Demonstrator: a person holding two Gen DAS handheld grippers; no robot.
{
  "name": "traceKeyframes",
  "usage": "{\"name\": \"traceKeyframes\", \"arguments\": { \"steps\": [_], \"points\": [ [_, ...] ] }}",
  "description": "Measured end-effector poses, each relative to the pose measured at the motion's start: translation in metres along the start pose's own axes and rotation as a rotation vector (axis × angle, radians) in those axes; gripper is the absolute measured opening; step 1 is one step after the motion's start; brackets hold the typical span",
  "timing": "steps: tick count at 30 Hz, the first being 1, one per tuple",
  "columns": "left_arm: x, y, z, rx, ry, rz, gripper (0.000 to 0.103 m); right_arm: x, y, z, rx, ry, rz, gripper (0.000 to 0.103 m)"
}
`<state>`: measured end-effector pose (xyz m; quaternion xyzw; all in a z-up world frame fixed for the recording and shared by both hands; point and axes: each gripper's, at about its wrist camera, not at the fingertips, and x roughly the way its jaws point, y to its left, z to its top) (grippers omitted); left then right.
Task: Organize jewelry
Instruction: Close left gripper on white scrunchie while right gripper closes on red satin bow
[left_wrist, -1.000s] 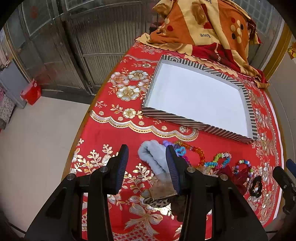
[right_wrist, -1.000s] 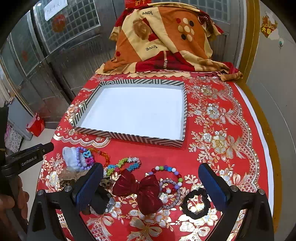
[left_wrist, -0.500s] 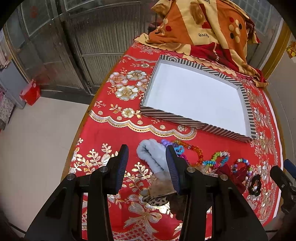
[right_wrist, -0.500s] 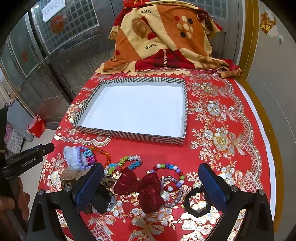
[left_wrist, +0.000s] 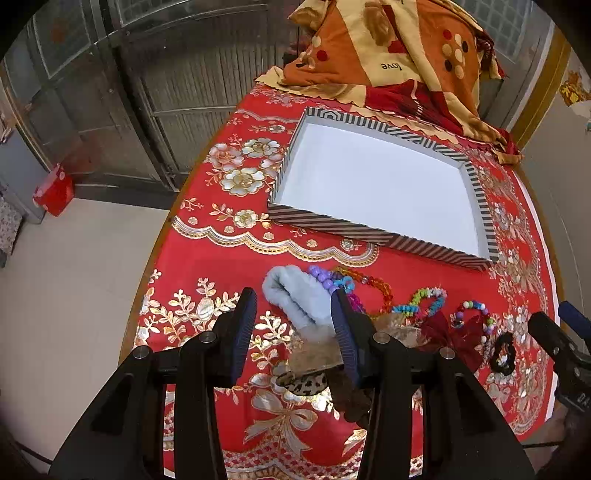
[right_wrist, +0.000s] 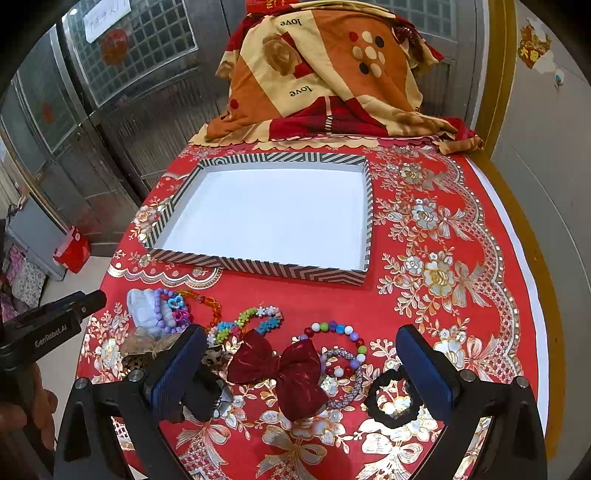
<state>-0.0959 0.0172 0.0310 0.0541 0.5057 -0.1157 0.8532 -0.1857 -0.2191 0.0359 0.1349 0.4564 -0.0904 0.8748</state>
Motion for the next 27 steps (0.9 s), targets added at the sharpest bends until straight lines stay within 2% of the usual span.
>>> {"name": "traceKeyframes", "arguments": {
  "steps": [14,27],
  "points": [
    [-0.001,0.000,-0.009,0.019,0.025,-0.009,0.041,0.001,-0.003,-0.002,0.013,0.019,0.015,0.102],
    [0.011,0.036,-0.011,-0.022,0.075,0.012,0.041,0.004,-0.016,-0.007,0.039,0.036,0.042,0.102]
  ]
}}
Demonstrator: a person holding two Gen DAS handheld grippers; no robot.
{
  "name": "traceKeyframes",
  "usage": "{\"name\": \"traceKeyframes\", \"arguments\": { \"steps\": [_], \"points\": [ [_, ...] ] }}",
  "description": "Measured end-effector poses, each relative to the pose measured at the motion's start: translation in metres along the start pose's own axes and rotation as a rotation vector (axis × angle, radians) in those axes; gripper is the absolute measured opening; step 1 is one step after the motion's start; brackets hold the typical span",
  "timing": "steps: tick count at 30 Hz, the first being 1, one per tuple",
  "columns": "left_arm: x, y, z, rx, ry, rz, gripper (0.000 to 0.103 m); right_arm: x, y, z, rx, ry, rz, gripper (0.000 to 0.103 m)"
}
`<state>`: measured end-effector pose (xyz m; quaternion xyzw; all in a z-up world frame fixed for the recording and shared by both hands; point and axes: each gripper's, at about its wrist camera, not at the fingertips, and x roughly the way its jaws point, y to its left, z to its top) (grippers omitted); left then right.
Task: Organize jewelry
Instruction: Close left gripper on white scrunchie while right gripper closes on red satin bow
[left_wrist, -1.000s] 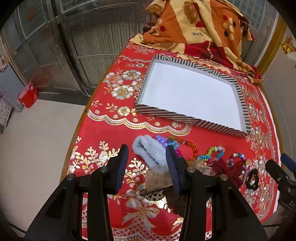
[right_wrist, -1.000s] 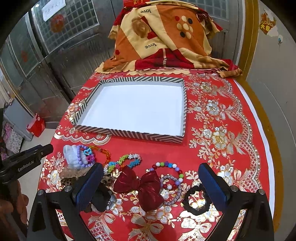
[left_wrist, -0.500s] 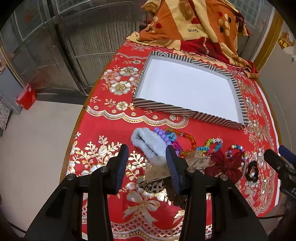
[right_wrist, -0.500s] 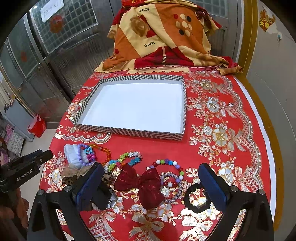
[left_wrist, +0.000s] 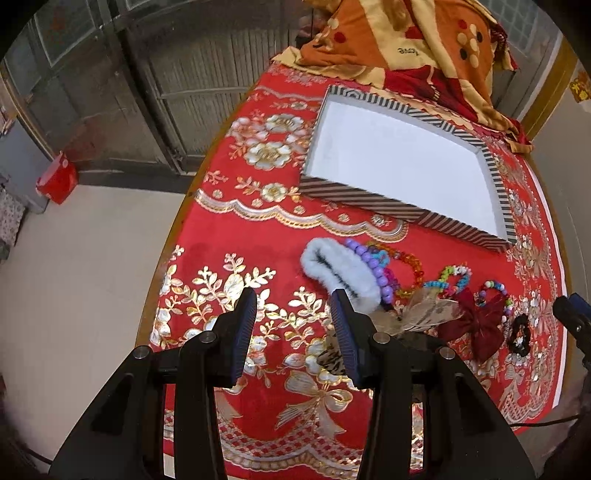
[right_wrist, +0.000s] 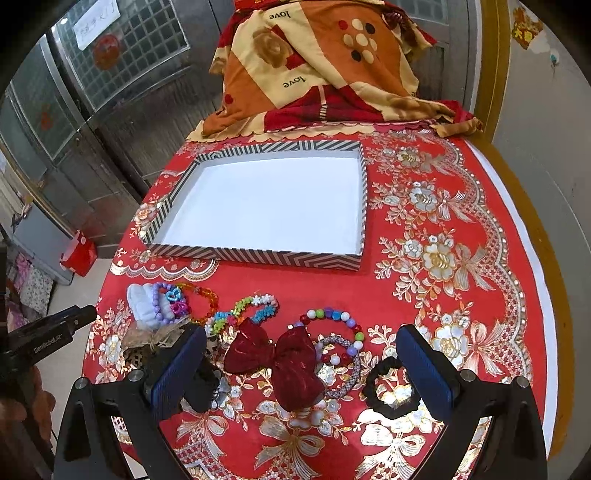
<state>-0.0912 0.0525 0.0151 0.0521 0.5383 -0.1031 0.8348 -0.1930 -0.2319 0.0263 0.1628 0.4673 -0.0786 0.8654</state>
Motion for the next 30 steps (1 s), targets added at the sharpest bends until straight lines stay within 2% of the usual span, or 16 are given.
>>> {"name": "traceKeyframes", "arguments": {
  "steps": [6,11,13,18,20,24,30],
  "points": [
    [0.004,0.013,0.008,-0.057,0.028,-0.050,0.041,-0.002,-0.009,-0.003,-0.025,-0.006,0.010,0.102],
    [0.015,0.015,0.016,-0.081,0.070,-0.072,0.041,-0.003,-0.024,-0.006,-0.043,-0.001,-0.021,0.102],
    [0.022,0.016,0.017,-0.091,0.090,-0.074,0.041,-0.002,-0.029,-0.008,-0.045,0.010,-0.005,0.098],
    [0.044,0.016,0.015,-0.107,0.165,-0.099,0.041,0.016,-0.023,-0.024,-0.087,0.083,0.069,0.073],
    [0.047,0.013,0.015,-0.092,0.174,-0.092,0.041,0.030,-0.012,-0.030,-0.124,0.115,0.105,0.069],
    [0.054,0.007,0.017,-0.080,0.192,-0.126,0.041,0.049,0.014,-0.035,-0.259,0.117,0.077,0.068],
    [0.069,0.009,0.022,-0.142,0.225,-0.183,0.041,0.067,0.028,-0.030,-0.341,0.132,0.084,0.068]
  ]
}}
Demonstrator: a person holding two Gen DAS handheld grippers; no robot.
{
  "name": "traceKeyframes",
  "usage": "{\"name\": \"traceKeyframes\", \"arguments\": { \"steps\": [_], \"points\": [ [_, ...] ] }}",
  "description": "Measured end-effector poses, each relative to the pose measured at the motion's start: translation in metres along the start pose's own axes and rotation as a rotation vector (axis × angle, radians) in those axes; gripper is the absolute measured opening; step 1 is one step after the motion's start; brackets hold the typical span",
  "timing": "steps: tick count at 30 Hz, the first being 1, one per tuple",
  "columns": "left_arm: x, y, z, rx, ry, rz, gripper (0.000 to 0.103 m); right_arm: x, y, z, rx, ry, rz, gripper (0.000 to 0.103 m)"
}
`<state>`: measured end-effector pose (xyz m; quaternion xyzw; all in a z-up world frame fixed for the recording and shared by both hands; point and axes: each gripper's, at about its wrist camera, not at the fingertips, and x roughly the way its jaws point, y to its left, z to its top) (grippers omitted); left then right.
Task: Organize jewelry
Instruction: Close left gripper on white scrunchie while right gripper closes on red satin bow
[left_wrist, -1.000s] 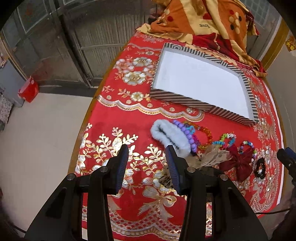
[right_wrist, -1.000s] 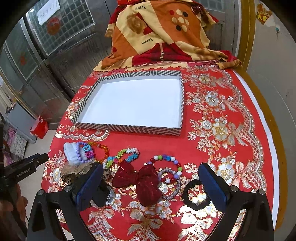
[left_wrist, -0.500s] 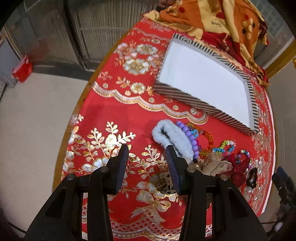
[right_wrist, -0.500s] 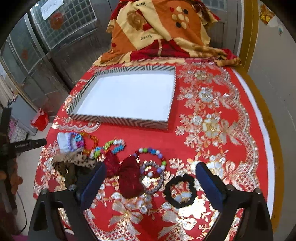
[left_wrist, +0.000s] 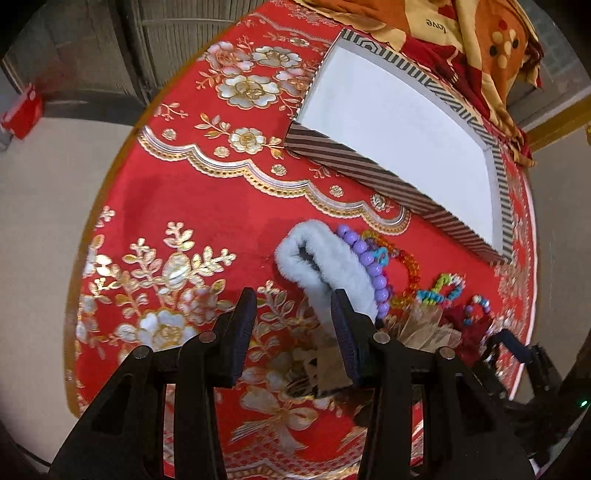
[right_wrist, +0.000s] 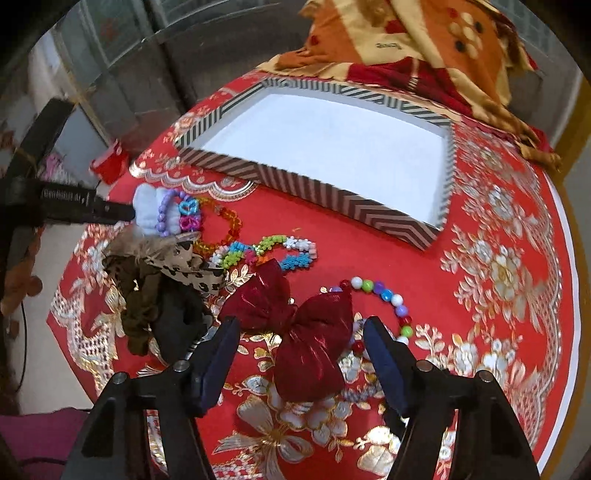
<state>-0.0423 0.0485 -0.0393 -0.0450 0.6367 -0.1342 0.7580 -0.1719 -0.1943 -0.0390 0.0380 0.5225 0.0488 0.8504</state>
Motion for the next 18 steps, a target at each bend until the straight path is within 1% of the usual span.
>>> {"name": "traceKeyframes", "arguments": {
  "steps": [4,7,8,10,11,12,16,18],
  "points": [
    [0.011,0.003,0.005,-0.032,0.018,-0.010,0.041,0.012,0.000,0.002,-0.014,0.025,0.017,0.068],
    [0.012,0.008,0.007,-0.090,0.035,-0.054,0.041,0.017,0.000,0.002,-0.023,0.031,0.018,0.068],
    [0.008,0.010,0.007,-0.103,0.021,-0.076,0.041,0.017,0.001,0.002,-0.028,0.033,0.016,0.068],
    [0.002,0.007,0.010,-0.093,-0.011,-0.058,0.041,0.018,0.002,0.001,-0.042,0.033,0.017,0.068],
    [0.004,0.004,0.012,-0.074,-0.006,-0.029,0.041,0.019,0.003,0.001,-0.046,0.036,0.020,0.068],
    [0.006,0.003,0.014,-0.066,0.005,-0.017,0.041,0.021,0.004,0.002,-0.051,0.040,0.020,0.068],
    [0.015,0.000,0.017,-0.073,0.028,-0.008,0.041,0.029,0.005,0.003,-0.058,0.050,0.017,0.068],
    [0.017,0.000,0.018,-0.090,0.024,-0.019,0.039,0.030,0.005,0.003,-0.066,0.048,0.024,0.066]
  ]
}}
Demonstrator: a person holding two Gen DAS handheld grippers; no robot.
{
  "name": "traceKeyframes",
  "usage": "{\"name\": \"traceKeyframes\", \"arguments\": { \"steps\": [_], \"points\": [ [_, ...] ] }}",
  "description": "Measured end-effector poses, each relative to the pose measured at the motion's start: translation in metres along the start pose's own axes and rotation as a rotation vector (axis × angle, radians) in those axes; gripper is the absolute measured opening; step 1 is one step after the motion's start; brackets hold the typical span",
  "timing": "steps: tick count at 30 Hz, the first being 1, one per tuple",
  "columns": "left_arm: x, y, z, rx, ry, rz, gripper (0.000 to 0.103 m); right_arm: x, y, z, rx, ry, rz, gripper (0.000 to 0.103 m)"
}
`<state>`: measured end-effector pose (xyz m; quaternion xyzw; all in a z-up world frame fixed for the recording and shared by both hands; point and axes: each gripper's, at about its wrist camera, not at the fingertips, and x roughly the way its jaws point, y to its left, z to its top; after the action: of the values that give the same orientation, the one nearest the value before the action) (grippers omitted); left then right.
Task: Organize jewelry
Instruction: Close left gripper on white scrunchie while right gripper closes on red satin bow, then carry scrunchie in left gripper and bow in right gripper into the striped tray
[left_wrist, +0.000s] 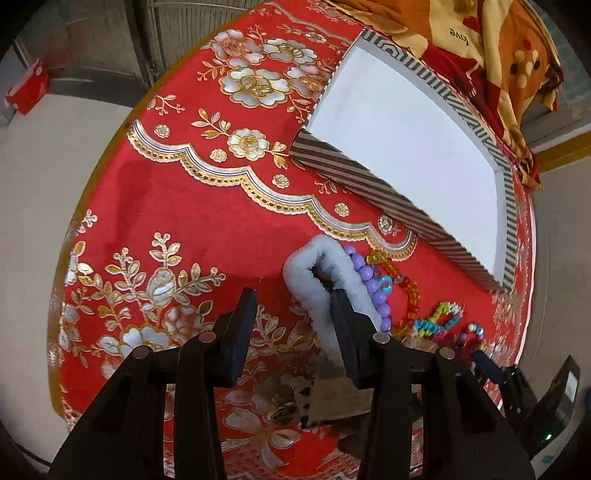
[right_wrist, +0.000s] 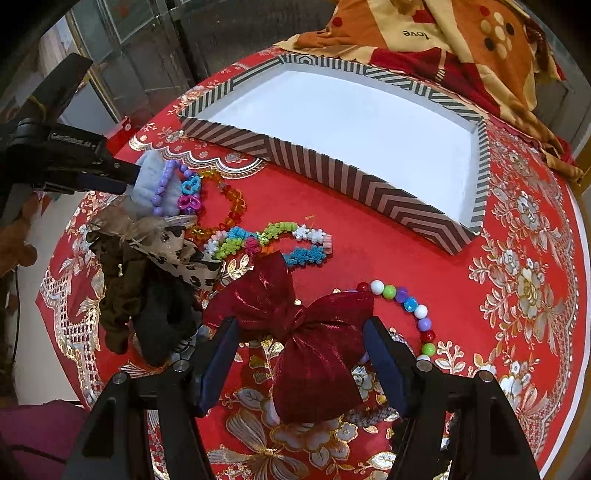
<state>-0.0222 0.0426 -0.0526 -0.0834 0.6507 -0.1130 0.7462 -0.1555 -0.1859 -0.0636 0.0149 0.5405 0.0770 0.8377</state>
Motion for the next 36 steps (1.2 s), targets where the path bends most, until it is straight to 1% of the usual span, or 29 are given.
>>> {"name": "traceKeyframes", "arguments": {
  "steps": [1,3,5,6,7,8,9,11,17,19,21,23,24,25,26,27,28,31,34,36],
  "points": [
    [0.001,-0.001,0.000,-0.005,-0.004,-0.005,0.035,0.000,0.000,0.000,-0.004,-0.002,0.002,0.063],
    [0.003,-0.004,0.001,-0.003,-0.011,-0.008,0.016,0.003,0.001,0.000,-0.013,0.003,0.016,0.037],
    [0.001,-0.007,0.000,0.014,-0.033,-0.005,0.012,0.006,-0.001,0.000,-0.007,0.008,0.041,0.030],
    [0.000,-0.008,-0.001,0.019,-0.039,-0.006,0.010,0.006,-0.001,0.000,-0.008,0.004,0.050,0.023],
    [-0.002,-0.008,0.000,0.023,-0.041,-0.012,0.009,0.004,0.000,-0.001,-0.011,-0.003,0.050,0.020],
    [-0.006,-0.007,0.000,0.026,-0.046,-0.027,0.008,0.003,-0.001,-0.001,-0.011,-0.005,0.052,0.012],
    [-0.009,-0.007,0.001,0.028,-0.052,-0.035,0.008,0.001,-0.002,0.000,-0.006,-0.003,0.067,0.007],
    [-0.019,-0.006,0.002,0.040,-0.073,-0.044,0.008,-0.006,-0.004,-0.001,0.008,-0.009,0.087,0.004],
    [-0.041,-0.005,0.007,0.055,-0.118,-0.064,0.007,-0.023,-0.010,-0.001,0.028,-0.037,0.095,0.002],
    [-0.044,-0.007,0.008,0.064,-0.123,-0.071,0.007,-0.027,-0.009,-0.002,0.000,-0.042,0.095,0.002],
    [-0.047,-0.008,0.007,0.073,-0.129,-0.072,0.007,-0.027,-0.002,-0.003,-0.057,-0.043,0.101,0.002],
    [-0.047,-0.009,0.007,0.078,-0.126,-0.071,0.007,-0.021,0.004,-0.001,-0.096,-0.014,0.122,0.003],
    [-0.047,-0.009,0.007,0.077,-0.123,-0.071,0.007,-0.018,0.007,0.000,-0.124,0.001,0.124,0.007],
    [-0.047,-0.009,0.007,0.077,-0.121,-0.072,0.007,-0.014,0.011,0.002,-0.169,0.017,0.106,0.013],
    [-0.047,-0.009,0.007,0.076,-0.119,-0.073,0.007,-0.009,0.014,0.003,-0.209,0.029,0.090,0.034],
    [-0.048,-0.008,0.007,0.073,-0.119,-0.075,0.007,-0.006,0.016,0.004,-0.242,0.036,0.085,0.046],
    [-0.049,-0.008,0.006,0.071,-0.121,-0.076,0.007,-0.003,0.019,0.006,-0.287,0.047,0.083,0.046],
    [-0.058,-0.007,0.007,0.068,-0.134,-0.077,0.007,0.003,0.020,0.012,-0.368,0.073,0.062,0.046],
    [-0.067,-0.010,0.010,0.077,-0.153,-0.081,0.007,0.015,0.017,0.013,-0.408,0.109,0.073,0.046],
    [-0.070,-0.011,0.012,0.078,-0.158,-0.085,0.007,0.021,0.017,0.011,-0.425,0.123,0.073,0.028]
  ]
}}
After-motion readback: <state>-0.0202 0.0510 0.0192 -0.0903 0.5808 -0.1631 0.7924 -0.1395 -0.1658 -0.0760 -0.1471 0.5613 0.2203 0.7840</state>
